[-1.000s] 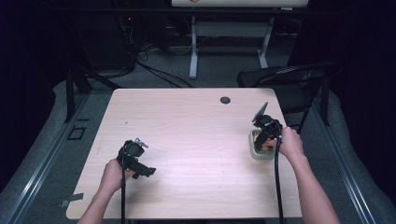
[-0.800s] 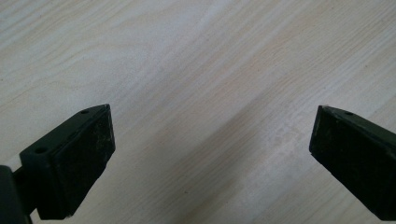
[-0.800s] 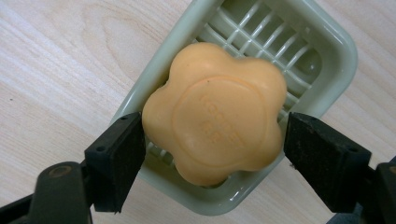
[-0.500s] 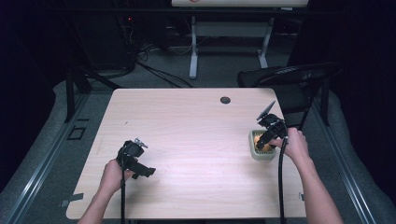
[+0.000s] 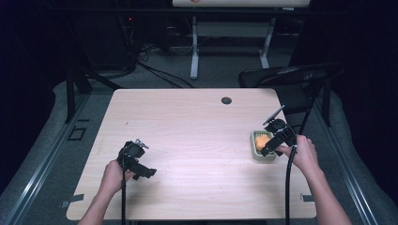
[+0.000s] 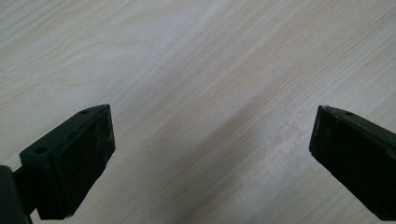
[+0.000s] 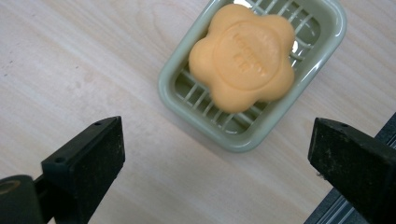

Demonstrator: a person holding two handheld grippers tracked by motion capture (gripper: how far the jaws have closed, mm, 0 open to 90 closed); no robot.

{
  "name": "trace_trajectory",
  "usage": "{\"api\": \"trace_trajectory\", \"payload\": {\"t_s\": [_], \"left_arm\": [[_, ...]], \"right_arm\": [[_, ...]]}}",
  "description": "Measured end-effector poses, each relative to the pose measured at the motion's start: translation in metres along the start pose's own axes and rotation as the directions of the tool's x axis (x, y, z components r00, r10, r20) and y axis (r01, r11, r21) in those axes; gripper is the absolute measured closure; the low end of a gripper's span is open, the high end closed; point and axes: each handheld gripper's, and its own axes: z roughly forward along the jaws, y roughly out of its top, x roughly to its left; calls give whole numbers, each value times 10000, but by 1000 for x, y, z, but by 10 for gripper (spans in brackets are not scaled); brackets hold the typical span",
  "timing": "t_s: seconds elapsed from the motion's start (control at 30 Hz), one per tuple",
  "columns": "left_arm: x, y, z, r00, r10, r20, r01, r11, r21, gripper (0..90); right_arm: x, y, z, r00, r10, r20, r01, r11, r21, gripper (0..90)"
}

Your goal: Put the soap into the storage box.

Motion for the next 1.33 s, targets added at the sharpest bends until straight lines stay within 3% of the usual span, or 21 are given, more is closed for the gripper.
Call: {"api": "trace_trajectory", "payload": {"t_s": [0.2, 0.33, 0.57, 0.67, 0.73, 0.77, 1.0, 1.03, 1.07, 1.13, 1.17, 1.23, 1.27, 1.33], "left_arm": [[0, 0, 0, 10000, 32, 18, -32, 10000, 35, 3], [-1, 1, 0, 10000, 43, 21, -43, 10000, 57, 2], [0, 0, 0, 10000, 41, 8, -41, 10000, 3, 3], [0, 0, 0, 10000, 45, 32, -45, 10000, 30, 2], [-1, 1, 0, 10000, 57, 43, -58, 10000, 45, 2], [-1, 1, 0, 10000, 73, 25, -73, 10000, 40, 2], [-2, 1, 0, 9999, 103, 32, -103, 9999, 42, 2], [-2, 2, 0, 9999, 105, 36, -105, 9999, 37, 2], [-2, 2, 1, 9999, 139, 24, -139, 9999, 17, 3], [-2, 3, 1, 9999, 153, 50, -153, 9999, 72, 2], [-2, 4, 1, 9999, 159, 51, -160, 9998, 72, 3], [-3, 4, 3, 9998, 180, 52, -181, 9998, 92, 2], [-3, 4, 3, 9998, 181, 41, -182, 9998, 79, 3], [-3, 4, 3, 9998, 196, 51, -196, 9998, 86, 3]], "right_arm": [[15, -17, -12, 9998, -170, 36, 172, 9987, -471, 33], [26, -26, -15, 9983, -582, 89, 584, 9979, -286, 29], [40, -38, -13, 9963, -861, 45, 862, 9961, -204, 27], [49, -50, -8, 9938, -1107, 77, 1106, 9938, 119, 27], [53, -55, -5, 9944, -1048, 155, 1047, 9945, 16, 27], [57, -62, -3, 9912, -1320, 112, 1315, 9906, 368, 28], [64, -89, 17, 9947, -1029, 82, 1024, 9937, 458, 32], [61, -88, 16, 9851, -1716, 93, 1687, 9758, 1393, 28], [64, -97, 25, 9926, -1212, -5, 1206, 9871, 1049, 27], [63, -99, 28, 9934, -1141, -96, 1145, 9885, 991, 27], [62, -98, 28, 9896, -1428, -158, 1437, 9816, 1257, 26], [64, -98, 34, 9919, -1259, -166, 1269, 9877, 917, 21], [62, -96, 35, 9888, -1468, -284, 1491, 9826, 1109, 18], [62, -96, 38, 9903, -1370, -230, 1386, 9862, 911, 20]]}}
